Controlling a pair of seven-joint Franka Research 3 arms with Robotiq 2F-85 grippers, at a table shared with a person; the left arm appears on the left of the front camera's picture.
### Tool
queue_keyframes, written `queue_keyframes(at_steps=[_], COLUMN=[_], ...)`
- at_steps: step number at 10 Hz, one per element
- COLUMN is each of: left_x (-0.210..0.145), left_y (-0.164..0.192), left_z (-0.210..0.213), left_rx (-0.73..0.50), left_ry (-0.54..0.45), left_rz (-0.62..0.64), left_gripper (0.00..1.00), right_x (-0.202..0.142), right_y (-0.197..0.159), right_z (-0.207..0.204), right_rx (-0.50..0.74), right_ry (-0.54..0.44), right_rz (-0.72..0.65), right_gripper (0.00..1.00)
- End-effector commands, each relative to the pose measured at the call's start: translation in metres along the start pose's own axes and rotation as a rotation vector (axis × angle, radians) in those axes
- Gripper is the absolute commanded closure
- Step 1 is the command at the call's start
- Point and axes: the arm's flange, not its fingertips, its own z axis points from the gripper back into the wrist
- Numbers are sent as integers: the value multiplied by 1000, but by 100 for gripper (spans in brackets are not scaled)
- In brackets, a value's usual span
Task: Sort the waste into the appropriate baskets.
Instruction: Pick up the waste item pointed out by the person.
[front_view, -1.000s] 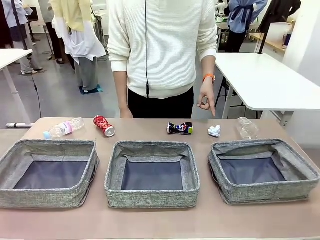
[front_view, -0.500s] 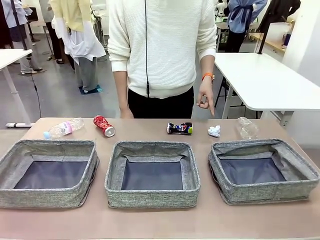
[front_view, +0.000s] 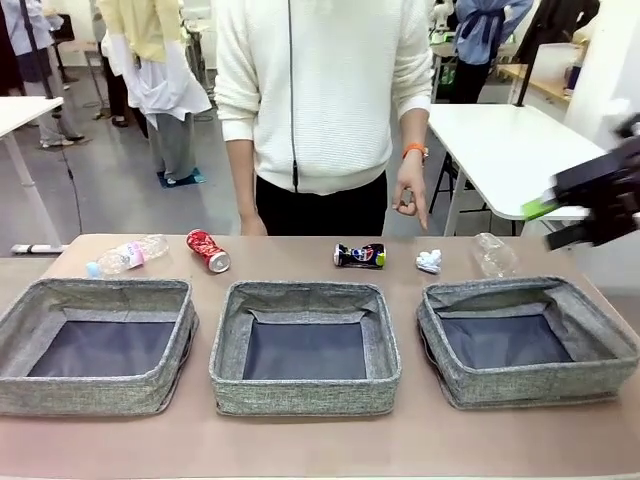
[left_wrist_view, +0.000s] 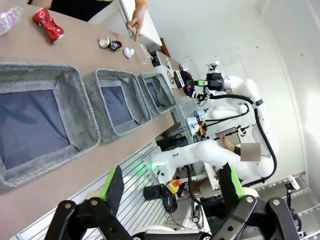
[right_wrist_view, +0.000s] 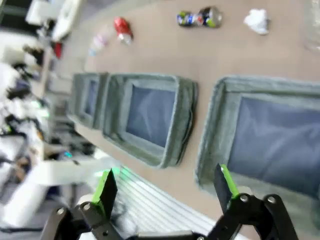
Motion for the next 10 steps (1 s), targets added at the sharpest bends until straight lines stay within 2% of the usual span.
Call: queue_keyframes(at_steps=[1, 2, 3, 5, 6, 7, 8, 10], left_x=[1, 1, 1, 1, 1, 1, 1, 1], left_y=[-3, -3, -3, -3, -3, -3, -3, -3], left_z=[1, 1, 1, 1, 1, 1, 1, 1], left_rx=[-15, -15, -15, -15, -15, -15, -15, -15], left_ry=[-9, -9, -9, -9, -9, -9, -9, -9], left_rz=[-25, -25, -25, -25, -25, -25, -25, -25], left_gripper=[0, 0, 0, 0, 0, 0, 0, 0], right_x=[24, 17, 8, 8, 13, 22, 50, 104], right_y=[-10, -4, 13, 13, 11, 26, 10, -31], right_z=[-54, -68, -47, -47, -72, -90, -106, -129], right_rx=[-76, -86, -51, -51, -67, -196, -339, -451], right_ry=[61, 98, 58, 58, 87, 91, 76, 61], right_rz=[95, 132, 59, 59, 89, 148, 135, 230], right_gripper=[0, 0, 0, 0, 0, 0, 0, 0])
